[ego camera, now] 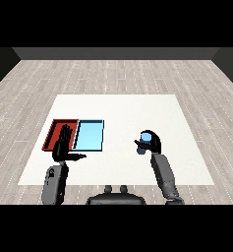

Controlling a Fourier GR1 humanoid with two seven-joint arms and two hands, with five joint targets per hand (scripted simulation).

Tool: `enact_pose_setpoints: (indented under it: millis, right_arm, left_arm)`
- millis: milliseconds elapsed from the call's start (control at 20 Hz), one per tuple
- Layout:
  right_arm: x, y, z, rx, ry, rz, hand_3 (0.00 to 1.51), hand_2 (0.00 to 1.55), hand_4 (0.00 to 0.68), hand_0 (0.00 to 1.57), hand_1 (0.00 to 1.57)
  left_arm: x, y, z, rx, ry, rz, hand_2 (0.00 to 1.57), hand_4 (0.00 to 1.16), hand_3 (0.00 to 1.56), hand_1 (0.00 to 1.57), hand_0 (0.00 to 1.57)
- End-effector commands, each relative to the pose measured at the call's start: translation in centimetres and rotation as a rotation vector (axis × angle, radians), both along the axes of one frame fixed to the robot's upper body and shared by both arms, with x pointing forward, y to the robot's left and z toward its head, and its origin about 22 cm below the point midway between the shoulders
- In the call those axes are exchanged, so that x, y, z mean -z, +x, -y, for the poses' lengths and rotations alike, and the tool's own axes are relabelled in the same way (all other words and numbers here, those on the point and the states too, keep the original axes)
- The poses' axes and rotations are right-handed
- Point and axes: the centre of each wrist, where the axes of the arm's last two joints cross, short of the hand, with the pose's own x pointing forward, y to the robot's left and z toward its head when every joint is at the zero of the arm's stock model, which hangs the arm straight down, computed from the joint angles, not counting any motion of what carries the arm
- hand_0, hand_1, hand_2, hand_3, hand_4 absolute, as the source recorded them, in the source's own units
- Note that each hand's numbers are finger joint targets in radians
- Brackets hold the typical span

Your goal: Pick the blue can and put it in the blue box

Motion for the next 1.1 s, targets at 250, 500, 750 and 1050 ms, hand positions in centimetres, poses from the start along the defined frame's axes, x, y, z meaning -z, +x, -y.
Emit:
enact_pose_setpoints:
  millis: [250, 500, 750, 1050]
  right_arm:
    - [-2.7, -0.8, -1.5, -0.081, -0.074, 0.043, 1.44, 1.47, 0.619, 1.48, 1.48]
    - [-7.4, -1.6, -4.8, -0.123, -0.055, 0.194, 1.45, 1.48, 0.63, 1.48, 1.48]
    - [-9.7, 0.9, -5.4, -0.153, -0.077, 0.245, 1.44, 1.46, 0.634, 1.46, 1.46]
    - [-10.4, 1.0, -7.5, -0.187, -0.074, 0.248, 1.44, 1.47, 0.631, 1.49, 1.49]
  left_arm:
    - [1.4, -0.1, 1.7, 0.007, 0.029, -0.009, 0.0, 0.0, 0.0, 0.0, 0.0]
    - [0.9, -1.4, 1.6, 0.018, 0.049, -0.01, 0.0, 0.0, 0.0, 0.0, 0.0]
    - [-0.2, 0.1, 3.1, 0.128, -0.034, -0.069, 0.0, 0.0, 0.0, 0.0, 0.0]
    - [-0.1, 1.4, 4.3, 0.12, -0.035, -0.076, 0.0, 0.0, 0.0, 0.0, 0.0]
